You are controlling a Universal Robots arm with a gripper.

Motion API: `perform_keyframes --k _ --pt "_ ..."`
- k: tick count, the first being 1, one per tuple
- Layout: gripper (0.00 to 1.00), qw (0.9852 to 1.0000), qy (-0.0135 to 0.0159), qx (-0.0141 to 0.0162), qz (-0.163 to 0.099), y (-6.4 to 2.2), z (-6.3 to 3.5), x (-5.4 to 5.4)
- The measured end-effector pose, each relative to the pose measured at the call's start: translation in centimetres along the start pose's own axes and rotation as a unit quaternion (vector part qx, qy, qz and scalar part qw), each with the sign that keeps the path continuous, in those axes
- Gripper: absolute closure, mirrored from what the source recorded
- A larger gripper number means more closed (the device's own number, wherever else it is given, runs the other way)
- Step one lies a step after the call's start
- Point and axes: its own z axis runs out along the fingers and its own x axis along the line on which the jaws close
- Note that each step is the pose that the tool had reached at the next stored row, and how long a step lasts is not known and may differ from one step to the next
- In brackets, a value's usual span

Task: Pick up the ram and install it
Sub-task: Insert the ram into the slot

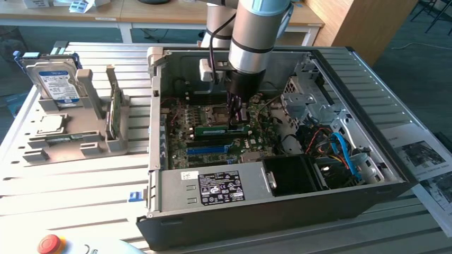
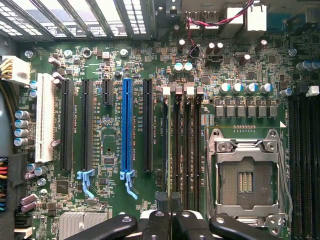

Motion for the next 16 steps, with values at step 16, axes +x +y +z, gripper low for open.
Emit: perform_keyframes --k 16 --pt "0.88 1.0 0.0 0.0 0.0 -0.03 -0.25 0.02"
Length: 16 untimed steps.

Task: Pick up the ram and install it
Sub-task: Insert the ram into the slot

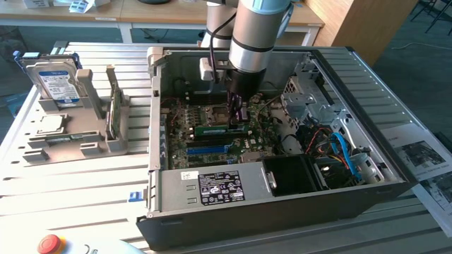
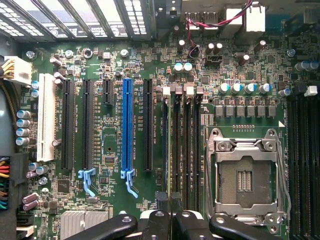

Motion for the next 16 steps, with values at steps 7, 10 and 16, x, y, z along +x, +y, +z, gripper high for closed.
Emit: perform_keyframes --k 7,10,16 --pt "0.88 1.0 0.0 0.0 0.0 0.0 0.0 0.09" --pt "0.88 1.0 0.0001 0.0001 -0.003 0.0 0.01 0.11" --pt "0.88 1.0 0.0001 0.0001 -0.002 -0.01 0.08 0.11"
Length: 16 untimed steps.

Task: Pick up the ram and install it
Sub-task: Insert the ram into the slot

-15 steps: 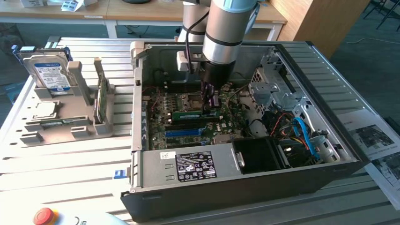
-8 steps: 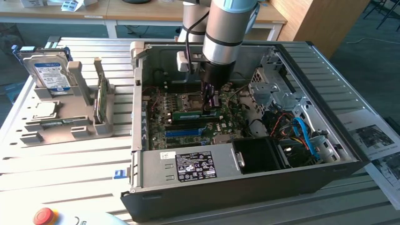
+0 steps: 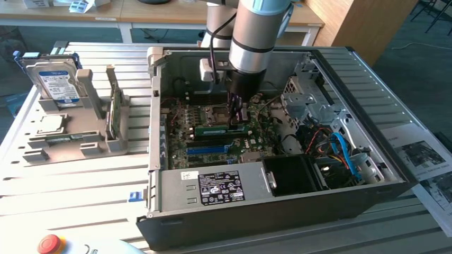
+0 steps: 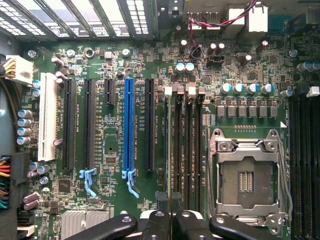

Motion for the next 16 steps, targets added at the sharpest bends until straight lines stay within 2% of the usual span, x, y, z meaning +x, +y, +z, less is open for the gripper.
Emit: perform_keyframes --k 16 --pt "0.88 1.0 0.0 0.0 0.0 -0.02 0.56 -0.02"
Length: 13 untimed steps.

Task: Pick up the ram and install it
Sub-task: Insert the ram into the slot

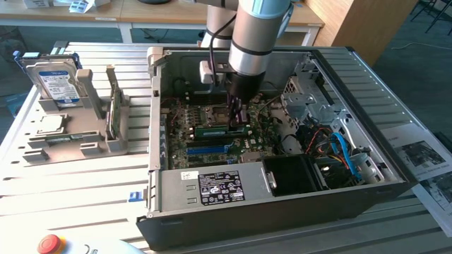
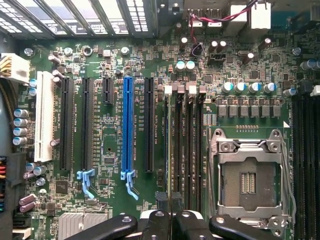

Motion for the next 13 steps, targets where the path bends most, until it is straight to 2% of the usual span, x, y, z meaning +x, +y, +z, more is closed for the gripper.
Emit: perform_keyframes --k 13 --pt "0.88 1.0 0.0 0.0 0.0 -0.01 0.13 0.0"
